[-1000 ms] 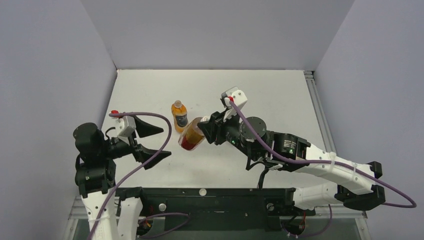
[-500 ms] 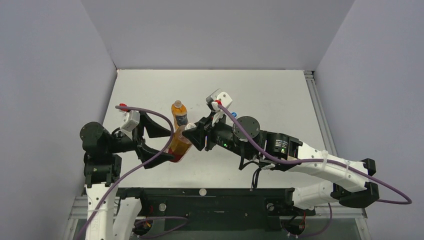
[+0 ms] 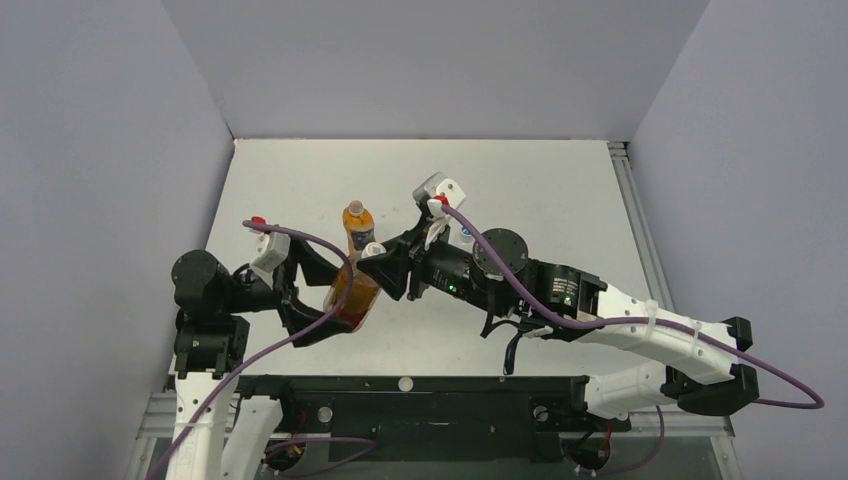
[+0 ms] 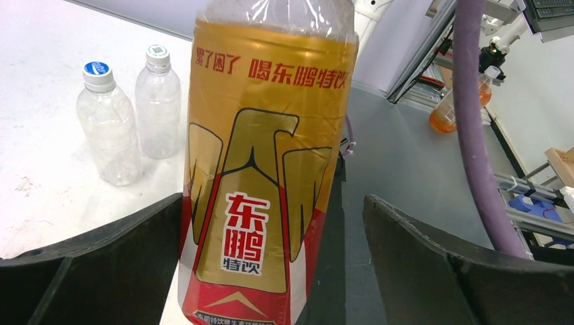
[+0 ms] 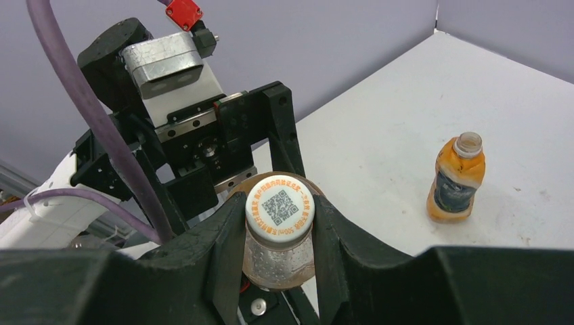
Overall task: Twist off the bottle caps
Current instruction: Unscrew the bottle cap from the plastic bottle.
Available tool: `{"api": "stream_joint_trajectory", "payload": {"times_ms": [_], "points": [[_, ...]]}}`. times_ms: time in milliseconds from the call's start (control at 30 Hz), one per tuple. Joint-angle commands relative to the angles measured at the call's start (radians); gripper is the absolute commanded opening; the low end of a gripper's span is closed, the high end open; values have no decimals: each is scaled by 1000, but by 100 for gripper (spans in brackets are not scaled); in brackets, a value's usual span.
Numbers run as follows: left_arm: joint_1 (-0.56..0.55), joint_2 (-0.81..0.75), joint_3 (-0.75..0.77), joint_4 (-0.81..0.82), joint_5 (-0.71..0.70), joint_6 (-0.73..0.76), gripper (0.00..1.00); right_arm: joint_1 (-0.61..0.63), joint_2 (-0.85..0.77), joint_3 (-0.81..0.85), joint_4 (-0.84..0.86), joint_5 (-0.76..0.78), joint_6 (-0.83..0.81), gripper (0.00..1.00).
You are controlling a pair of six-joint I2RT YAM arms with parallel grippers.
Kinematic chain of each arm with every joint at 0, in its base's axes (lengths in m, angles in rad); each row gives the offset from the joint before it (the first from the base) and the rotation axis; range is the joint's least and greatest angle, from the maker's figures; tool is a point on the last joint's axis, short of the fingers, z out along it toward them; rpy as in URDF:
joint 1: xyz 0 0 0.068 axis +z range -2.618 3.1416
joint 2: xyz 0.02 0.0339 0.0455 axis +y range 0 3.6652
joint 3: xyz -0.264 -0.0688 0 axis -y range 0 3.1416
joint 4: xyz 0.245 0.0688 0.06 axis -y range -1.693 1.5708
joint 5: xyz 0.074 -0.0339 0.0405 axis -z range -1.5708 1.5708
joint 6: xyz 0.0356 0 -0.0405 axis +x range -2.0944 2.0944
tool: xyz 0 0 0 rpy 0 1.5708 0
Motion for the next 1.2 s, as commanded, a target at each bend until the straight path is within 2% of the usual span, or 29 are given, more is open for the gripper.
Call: {"api": "stream_joint_trajectory", "payload": {"times_ms": [0, 333, 433, 500, 533, 600, 633, 667, 700, 733, 867, 1033, 1167], "points": [[-21, -16, -4, -3, -7, 22, 96, -8, -6, 29, 77, -17, -7, 12], [-51, -13, -16, -3, -28, 46, 97, -10, -8, 16, 132, -43, 3, 11], [-52, 1, -9, 7, -41, 55, 82, -11, -9, 7, 134, -33, 5, 11], [-52, 8, 0, 3, -54, 69, 67, -11, -8, 3, 126, -24, 5, 12], [-53, 10, 3, -3, -69, 77, 53, -12, -10, -2, 124, -19, 7, 19], [-53, 6, 15, -34, -107, 130, 34, -13, -19, -10, 129, 7, 18, 32], [-53, 4, 21, -57, -120, 144, 32, -14, -22, -12, 131, 26, 25, 35], [-53, 0, 24, -63, -148, 161, 29, -15, -25, -8, 132, 38, 30, 43], [-54, -3, 26, -62, -162, 166, 29, -15, -25, -3, 128, 68, 40, 47], [-53, -7, 26, -58, -189, 170, 27, -14, -18, 21, 111, 86, 45, 55], [-60, -18, 40, -42, -282, 203, 26, -2, 34, 144, 17, 192, 93, 64], [-83, -32, 51, -52, -441, 300, 25, 6, 109, 264, -84, 295, 131, 64], [-108, -40, 50, -58, -521, 370, 22, 9, 149, 316, -105, 332, 131, 60]]}}
